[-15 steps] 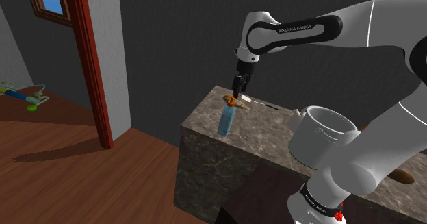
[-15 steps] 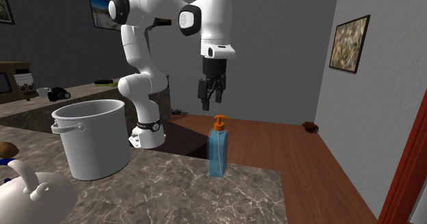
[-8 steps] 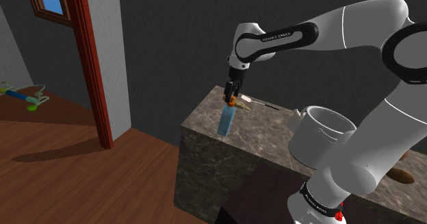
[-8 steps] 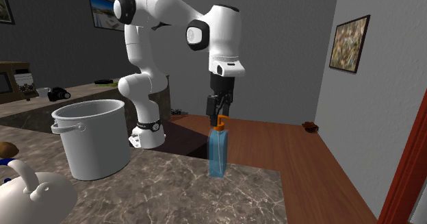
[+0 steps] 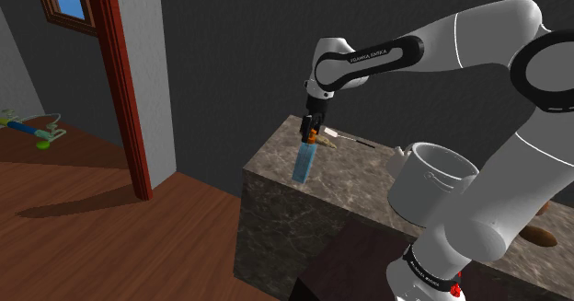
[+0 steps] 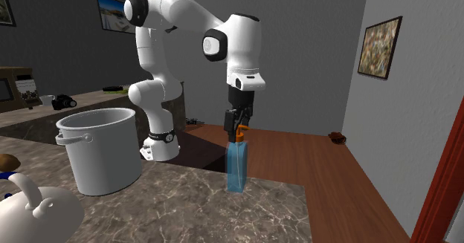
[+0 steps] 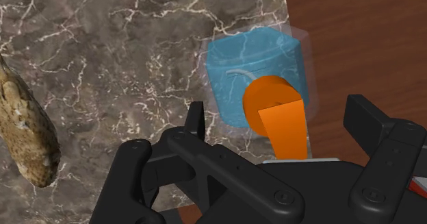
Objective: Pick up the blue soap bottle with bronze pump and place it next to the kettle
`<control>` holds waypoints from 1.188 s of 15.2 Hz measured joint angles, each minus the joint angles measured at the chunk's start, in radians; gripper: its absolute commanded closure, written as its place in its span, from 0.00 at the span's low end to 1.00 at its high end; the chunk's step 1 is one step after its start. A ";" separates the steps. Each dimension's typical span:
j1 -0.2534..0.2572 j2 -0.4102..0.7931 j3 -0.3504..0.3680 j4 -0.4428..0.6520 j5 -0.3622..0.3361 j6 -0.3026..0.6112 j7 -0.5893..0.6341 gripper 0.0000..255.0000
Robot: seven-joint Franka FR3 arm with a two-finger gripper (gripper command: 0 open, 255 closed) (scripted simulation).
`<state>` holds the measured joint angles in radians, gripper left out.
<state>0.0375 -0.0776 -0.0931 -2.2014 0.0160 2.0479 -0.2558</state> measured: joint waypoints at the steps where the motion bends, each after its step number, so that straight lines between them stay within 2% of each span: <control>1: 0.000 0.000 0.000 0.000 0.000 0.000 0.000 0.00; 2: 0.000 0.000 0.000 0.000 0.000 0.000 0.000 0.00; 3: 0.000 0.000 0.000 0.000 0.000 0.000 0.000 1.00; 13: 0.000 -0.001 0.000 0.000 0.000 0.001 0.000 1.00; 18: 0.000 -0.020 0.000 0.038 -0.002 -0.058 0.003 1.00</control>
<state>0.0375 -0.0978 -0.0926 -2.1636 0.0137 1.9903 -0.2532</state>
